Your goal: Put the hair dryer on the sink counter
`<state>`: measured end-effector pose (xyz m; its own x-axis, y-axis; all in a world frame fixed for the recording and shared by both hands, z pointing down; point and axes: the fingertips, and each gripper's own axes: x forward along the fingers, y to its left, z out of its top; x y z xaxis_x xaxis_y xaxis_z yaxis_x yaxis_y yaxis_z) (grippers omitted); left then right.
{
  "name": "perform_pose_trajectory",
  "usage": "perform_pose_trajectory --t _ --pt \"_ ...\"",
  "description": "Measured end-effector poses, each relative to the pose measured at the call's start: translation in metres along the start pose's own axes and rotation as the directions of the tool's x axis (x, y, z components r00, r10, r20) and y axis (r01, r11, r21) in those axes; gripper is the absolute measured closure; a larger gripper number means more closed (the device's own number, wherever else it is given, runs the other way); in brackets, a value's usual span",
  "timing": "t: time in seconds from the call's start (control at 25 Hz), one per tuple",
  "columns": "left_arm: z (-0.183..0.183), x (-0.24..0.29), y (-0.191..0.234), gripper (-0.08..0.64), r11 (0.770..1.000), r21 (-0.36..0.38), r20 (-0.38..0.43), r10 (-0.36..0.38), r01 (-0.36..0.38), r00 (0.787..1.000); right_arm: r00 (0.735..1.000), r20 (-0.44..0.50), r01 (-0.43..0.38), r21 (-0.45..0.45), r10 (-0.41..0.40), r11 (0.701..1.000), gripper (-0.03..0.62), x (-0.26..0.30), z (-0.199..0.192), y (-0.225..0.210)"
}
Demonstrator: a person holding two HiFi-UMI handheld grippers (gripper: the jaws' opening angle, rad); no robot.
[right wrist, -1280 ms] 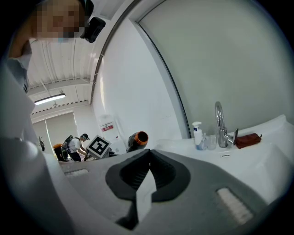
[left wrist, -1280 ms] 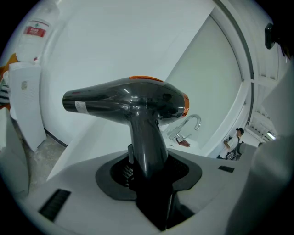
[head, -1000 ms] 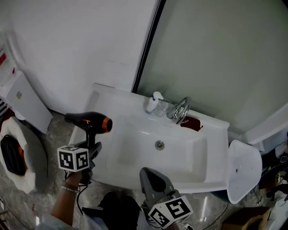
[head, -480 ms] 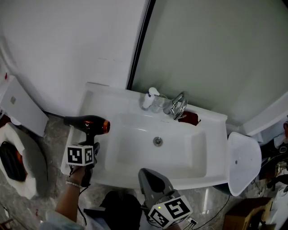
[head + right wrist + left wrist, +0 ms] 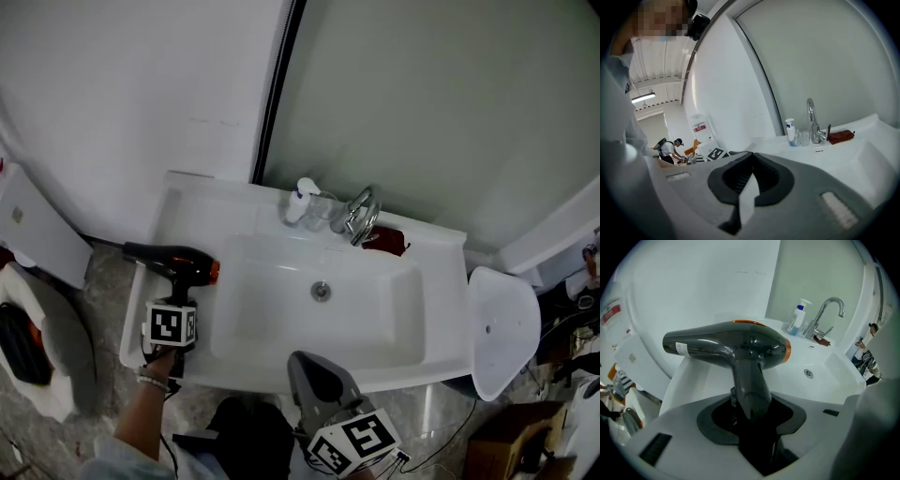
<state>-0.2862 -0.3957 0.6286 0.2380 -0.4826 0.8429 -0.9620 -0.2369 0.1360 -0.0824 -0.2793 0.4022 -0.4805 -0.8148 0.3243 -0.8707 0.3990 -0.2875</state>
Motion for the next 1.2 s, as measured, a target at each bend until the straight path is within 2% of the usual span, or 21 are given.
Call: perform_pose_trajectory --t 0.12,0.32,0.52,0.72,1.04,1.2 --pt "0.0 0.002 0.001 0.391 1.0 0.014 -0.003 0.019 -0.018 1.0 1.0 0.0 0.002 0.002 -0.002 1.0 0.594 0.0 -0.001 -0.001" --pt "0.0 0.003 -0.001 0.391 1.0 0.024 0.004 0.006 -0.006 1.0 1.0 -0.006 0.007 0.01 -0.007 1.0 0.594 -0.002 -0.004 -0.003" --pt "-0.001 0.002 -0.006 0.39 0.999 0.036 0.017 -0.036 0.036 0.999 1.0 -0.011 0.001 0.014 -0.001 1.0 0.595 -0.001 -0.006 -0.006" --pt "-0.001 0.001 -0.01 0.346 0.996 0.048 0.022 -0.076 0.075 0.997 1.0 -0.012 -0.011 0.009 0.011 1.0 0.595 0.0 -0.005 -0.006" --pt "-0.002 -0.003 -0.013 0.321 0.991 -0.016 0.046 -0.129 0.13 0.991 1.0 -0.015 -0.016 0.008 0.016 1.0 0.594 -0.003 -0.007 -0.006" --pt "-0.005 -0.006 -0.013 0.321 0.99 -0.026 0.046 -0.139 0.14 0.989 1.0 -0.015 -0.025 0.005 0.025 1.0 0.595 -0.001 -0.006 -0.005"
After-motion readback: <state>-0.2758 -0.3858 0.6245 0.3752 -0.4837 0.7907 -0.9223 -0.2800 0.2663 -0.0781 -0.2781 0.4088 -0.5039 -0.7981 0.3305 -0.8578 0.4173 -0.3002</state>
